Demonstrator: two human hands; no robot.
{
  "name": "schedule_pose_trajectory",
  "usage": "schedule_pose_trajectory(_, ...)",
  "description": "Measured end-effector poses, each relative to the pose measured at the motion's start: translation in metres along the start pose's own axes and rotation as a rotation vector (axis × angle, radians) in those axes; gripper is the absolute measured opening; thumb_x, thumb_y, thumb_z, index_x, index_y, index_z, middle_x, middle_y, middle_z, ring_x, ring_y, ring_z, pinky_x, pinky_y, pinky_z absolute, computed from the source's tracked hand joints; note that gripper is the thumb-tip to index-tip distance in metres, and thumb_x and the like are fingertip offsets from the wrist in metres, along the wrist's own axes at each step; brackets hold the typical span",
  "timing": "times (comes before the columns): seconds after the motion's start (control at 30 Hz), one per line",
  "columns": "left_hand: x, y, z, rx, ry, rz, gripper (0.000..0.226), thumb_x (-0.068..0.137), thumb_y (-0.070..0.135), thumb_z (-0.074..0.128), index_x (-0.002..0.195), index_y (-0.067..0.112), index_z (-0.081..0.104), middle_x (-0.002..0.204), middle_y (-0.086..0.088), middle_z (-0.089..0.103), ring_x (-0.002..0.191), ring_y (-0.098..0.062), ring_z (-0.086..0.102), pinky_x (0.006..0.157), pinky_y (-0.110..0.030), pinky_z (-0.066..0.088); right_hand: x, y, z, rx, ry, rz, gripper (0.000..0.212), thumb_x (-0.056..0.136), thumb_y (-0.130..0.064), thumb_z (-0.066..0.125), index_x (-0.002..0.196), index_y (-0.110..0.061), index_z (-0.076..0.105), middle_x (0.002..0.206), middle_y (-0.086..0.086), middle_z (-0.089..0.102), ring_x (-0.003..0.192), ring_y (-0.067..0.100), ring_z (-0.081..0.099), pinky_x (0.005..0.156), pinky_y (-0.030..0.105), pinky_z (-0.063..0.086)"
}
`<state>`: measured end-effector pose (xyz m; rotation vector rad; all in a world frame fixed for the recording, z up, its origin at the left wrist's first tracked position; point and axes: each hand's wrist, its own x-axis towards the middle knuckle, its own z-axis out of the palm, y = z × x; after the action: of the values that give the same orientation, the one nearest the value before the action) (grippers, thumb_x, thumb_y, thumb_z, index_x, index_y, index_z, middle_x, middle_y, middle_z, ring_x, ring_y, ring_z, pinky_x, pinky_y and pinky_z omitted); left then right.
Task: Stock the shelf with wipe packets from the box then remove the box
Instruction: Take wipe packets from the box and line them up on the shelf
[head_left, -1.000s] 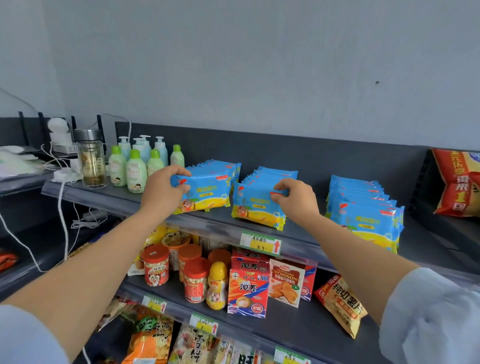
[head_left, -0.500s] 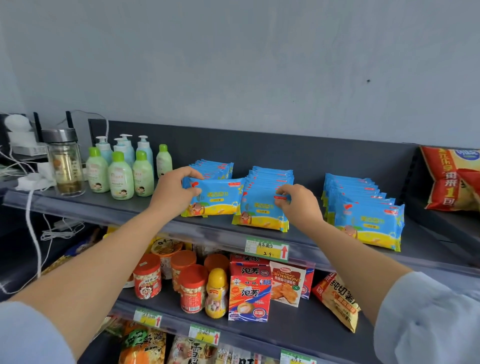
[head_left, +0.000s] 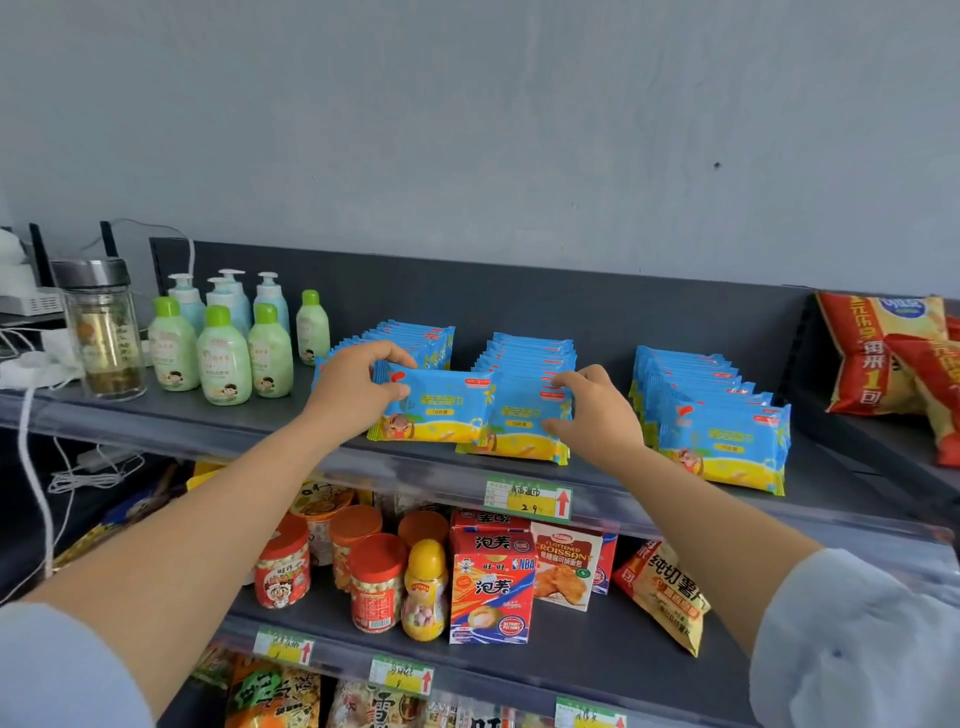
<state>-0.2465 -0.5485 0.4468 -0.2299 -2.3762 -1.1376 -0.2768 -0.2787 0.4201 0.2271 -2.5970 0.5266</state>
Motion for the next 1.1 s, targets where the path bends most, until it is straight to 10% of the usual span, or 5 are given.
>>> schedule_pose_trajectory(0.23, 0.003, 0.011, 0.005, -0.022, -0.019, 0.033, 0.025, 0.082, 0.004, 0.07, 0.091, 0.027, 0.065, 0.11, 0.012, 0.058, 0.101, -0.015, 0.056, 0.089, -0.037, 0.048, -0.003, -0.006, -0.008, 0.077, 0.098, -0.068, 0.05, 0.086, -0.029, 0.064, 0.133, -0.021, 0.051, 0.131, -0.002, 0.049, 0.12, 0.015, 0.045, 0.093, 0.032, 0.047)
schedule_pose_trajectory(0.47, 0.006, 0.025, 0.027, -0.084, -0.064, 0.083, 0.024, 0.083, 0.005, 0.07, 0.091, 0.027, 0.064, 0.079, 0.014, 0.055, 0.056, -0.004, 0.037, 0.058, -0.024, 0.035, -0.01, -0.024, -0.03, 0.442, -0.01, -0.04, 0.046, 0.084, -0.033, 0.069, 0.127, -0.024, 0.056, 0.101, -0.004, 0.063, 0.096, 0.01, 0.059, 0.084, 0.026, 0.048)
schedule_pose_trajectory(0.63, 0.005, 0.041, 0.046, -0.174, -0.129, 0.098, 0.031, 0.083, 0.007, 0.07, 0.086, 0.036, 0.062, 0.105, 0.012, 0.061, 0.088, -0.017, 0.061, 0.081, -0.039, 0.051, -0.014, -0.01, -0.043, 0.454, 0.062, 0.07, 0.028, 0.081, -0.024, 0.075, 0.105, -0.021, 0.06, 0.078, 0.0, 0.057, 0.067, 0.012, 0.053, 0.066, 0.032, 0.051)
schedule_pose_trajectory(0.9, -0.006, 0.077, 0.095, -0.209, -0.232, 0.151, 0.042, 0.087, 0.002, 0.065, 0.122, 0.022, 0.056, 0.112, 0.0, 0.057, 0.081, -0.004, 0.059, 0.06, -0.01, 0.044, -0.043, 0.036, -0.071, 0.443, 0.193, 0.231, 0.024, 0.082, -0.017, 0.074, 0.099, -0.019, 0.058, 0.064, -0.005, 0.046, 0.06, 0.011, 0.046, 0.057, 0.024, 0.043)
schedule_pose_trajectory(1.1, -0.016, 0.11, 0.138, -0.131, -0.332, 0.148, 0.065, 0.088, 0.008, 0.065, 0.143, 0.024, 0.034, 0.133, -0.003, 0.049, 0.107, -0.017, 0.057, 0.09, -0.033, 0.047, -0.06, 0.079, -0.094, 0.399, 0.255, 0.304, 0.024, 0.082, -0.017, 0.074, 0.1, -0.02, 0.058, 0.066, -0.001, 0.051, 0.063, 0.014, 0.051, 0.065, 0.035, 0.049)
